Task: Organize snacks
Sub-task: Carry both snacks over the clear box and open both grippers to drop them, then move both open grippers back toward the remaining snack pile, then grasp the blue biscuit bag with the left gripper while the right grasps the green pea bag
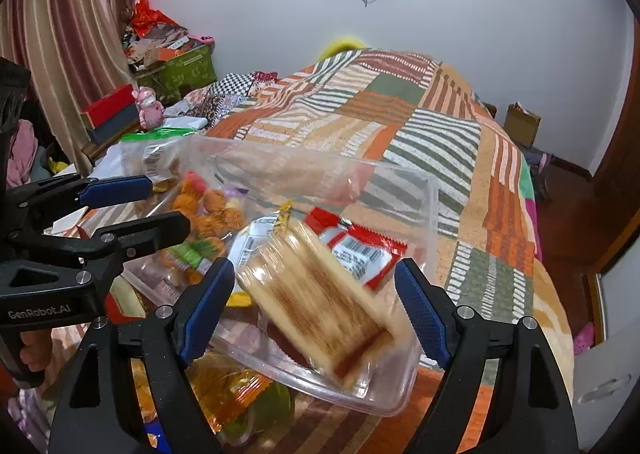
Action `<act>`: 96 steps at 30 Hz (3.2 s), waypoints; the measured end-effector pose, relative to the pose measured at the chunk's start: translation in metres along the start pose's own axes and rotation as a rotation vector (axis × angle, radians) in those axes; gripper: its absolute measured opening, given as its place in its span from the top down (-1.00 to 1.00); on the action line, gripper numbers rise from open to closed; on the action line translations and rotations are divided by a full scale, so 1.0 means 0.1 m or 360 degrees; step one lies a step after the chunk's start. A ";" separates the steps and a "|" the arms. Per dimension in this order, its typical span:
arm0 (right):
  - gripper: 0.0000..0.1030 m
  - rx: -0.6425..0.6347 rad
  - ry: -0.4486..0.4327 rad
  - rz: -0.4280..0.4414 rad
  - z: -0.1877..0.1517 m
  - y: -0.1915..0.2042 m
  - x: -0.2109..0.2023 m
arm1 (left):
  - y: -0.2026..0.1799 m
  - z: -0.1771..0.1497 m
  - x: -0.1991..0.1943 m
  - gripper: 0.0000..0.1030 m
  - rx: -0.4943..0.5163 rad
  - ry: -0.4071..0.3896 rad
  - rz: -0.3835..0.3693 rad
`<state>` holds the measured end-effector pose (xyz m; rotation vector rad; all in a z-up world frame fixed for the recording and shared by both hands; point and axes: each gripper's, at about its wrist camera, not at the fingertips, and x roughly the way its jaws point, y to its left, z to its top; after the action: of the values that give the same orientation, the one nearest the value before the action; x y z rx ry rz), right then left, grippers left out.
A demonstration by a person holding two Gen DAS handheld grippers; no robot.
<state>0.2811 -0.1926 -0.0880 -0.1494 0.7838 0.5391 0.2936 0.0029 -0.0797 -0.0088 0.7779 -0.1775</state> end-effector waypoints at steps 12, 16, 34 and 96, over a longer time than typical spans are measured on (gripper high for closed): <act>-0.56 -0.0024 -0.0125 -0.0022 -0.03 0.05 -0.40 | -0.03 -0.06 -0.53 -0.39 -0.0009 -0.0130 -0.0016; -0.59 -0.0020 -0.0170 -0.0014 -0.11 0.08 -0.58 | -0.03 -0.19 -0.68 -0.43 -0.0013 -0.0136 -0.0012; -0.62 0.0045 -0.0039 0.0087 -0.90 0.25 -0.76 | 0.07 -1.16 -0.85 -0.49 -0.0155 0.0083 -0.0032; 0.51 0.0292 -0.0117 0.0215 -1.41 -0.08 -1.00 | -0.71 -1.38 -0.62 -0.20 -0.0179 0.0189 -0.0226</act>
<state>0.1382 -0.2851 -0.1177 0.0935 0.7708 0.5940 0.1427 -0.0487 -0.1295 -0.1613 0.9059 -0.2709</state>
